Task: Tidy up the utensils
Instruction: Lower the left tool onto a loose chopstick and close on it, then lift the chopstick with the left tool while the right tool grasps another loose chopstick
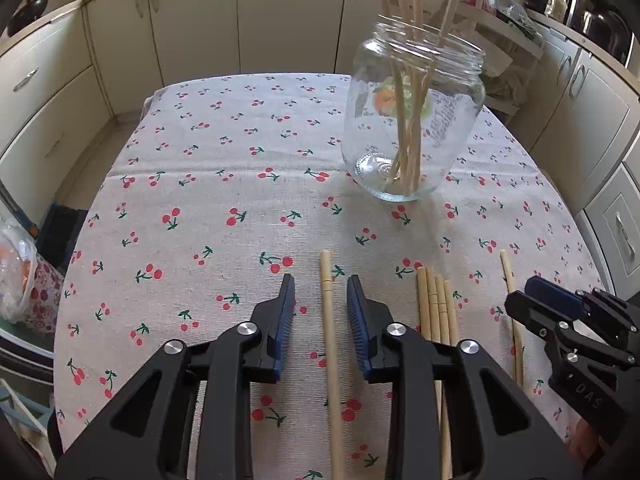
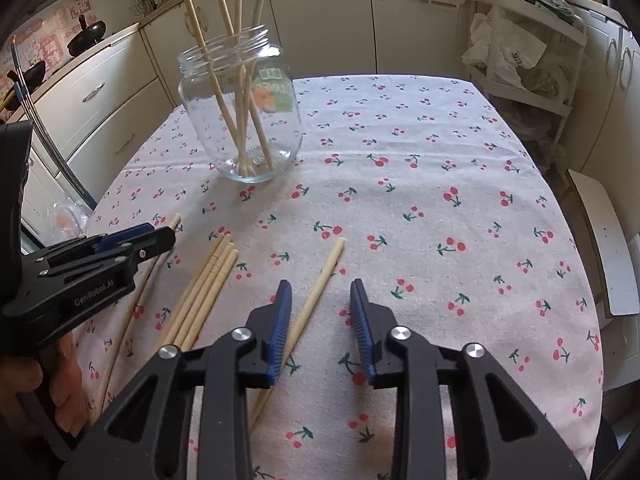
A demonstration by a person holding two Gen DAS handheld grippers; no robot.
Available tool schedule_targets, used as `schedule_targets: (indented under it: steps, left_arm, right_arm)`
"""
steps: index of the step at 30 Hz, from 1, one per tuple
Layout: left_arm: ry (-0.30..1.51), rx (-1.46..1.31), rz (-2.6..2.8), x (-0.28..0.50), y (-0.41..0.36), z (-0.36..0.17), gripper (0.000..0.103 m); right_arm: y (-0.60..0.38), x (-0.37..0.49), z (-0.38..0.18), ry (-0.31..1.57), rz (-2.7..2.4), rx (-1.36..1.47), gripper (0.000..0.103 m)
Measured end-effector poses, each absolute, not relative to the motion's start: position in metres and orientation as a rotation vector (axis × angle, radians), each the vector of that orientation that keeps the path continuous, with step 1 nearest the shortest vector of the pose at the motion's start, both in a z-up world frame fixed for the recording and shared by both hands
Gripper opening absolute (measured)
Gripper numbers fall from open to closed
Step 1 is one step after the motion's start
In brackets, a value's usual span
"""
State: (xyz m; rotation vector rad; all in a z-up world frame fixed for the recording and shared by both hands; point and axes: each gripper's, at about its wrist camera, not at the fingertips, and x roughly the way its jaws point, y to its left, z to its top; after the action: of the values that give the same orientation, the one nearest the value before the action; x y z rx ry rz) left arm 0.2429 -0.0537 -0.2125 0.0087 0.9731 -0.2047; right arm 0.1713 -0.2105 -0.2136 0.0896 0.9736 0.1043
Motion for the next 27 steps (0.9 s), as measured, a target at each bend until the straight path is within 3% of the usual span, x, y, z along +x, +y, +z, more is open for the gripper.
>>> schedule_targets:
  steps: [4, 5, 6, 7, 12, 15, 19, 21, 22, 27]
  left_arm:
    - [0.976, 0.052, -0.211, 0.245, -0.062, -0.214, 0.026]
    - [0.977, 0.063, -0.218, 0.245, -0.064, -0.214, 0.022]
    - [0.982, 0.071, -0.228, 0.245, -0.065, -0.213, 0.011]
    - [0.990, 0.066, -0.239, 0.246, -0.065, -0.213, 0.006]
    - [1.022, 0.027, -0.286, 0.247, -0.060, -0.213, 0.006]
    - [1.052, 0.015, -0.302, 0.250, -0.057, -0.214, 0.006]
    - [1.066, 0.058, -0.309, 0.252, -0.061, -0.214, 0.006]
    - [1.061, 0.106, -0.313, 0.251, -0.065, -0.214, 0.006]
    - [1.058, 0.118, -0.315, 0.251, -0.066, -0.213, 0.006]
    - [1.054, 0.096, -0.324, 0.248, -0.062, -0.209, 0.005]
  right_arm:
    - [-0.208, 0.175, -0.214, 0.983, 0.101, 0.074, 0.029]
    - [-0.208, 0.175, -0.214, 0.984, 0.101, 0.067, 0.015]
    - [-0.207, 0.175, -0.214, 0.987, 0.104, 0.053, 0.009]
    - [-0.207, 0.174, -0.214, 0.990, 0.116, 0.050, 0.009]
    - [-0.209, 0.174, -0.214, 1.004, 0.134, 0.045, 0.010]
    - [-0.210, 0.176, -0.213, 1.011, 0.134, 0.054, 0.023]
    - [-0.203, 0.175, -0.214, 1.009, 0.128, 0.021, 0.025]
    - [-0.203, 0.174, -0.214, 1.007, 0.124, 0.012, 0.019]
    - [-0.203, 0.174, -0.214, 1.007, 0.121, 0.008, 0.011]
    - [-0.211, 0.172, -0.214, 1.010, 0.134, 0.054, 0.008]
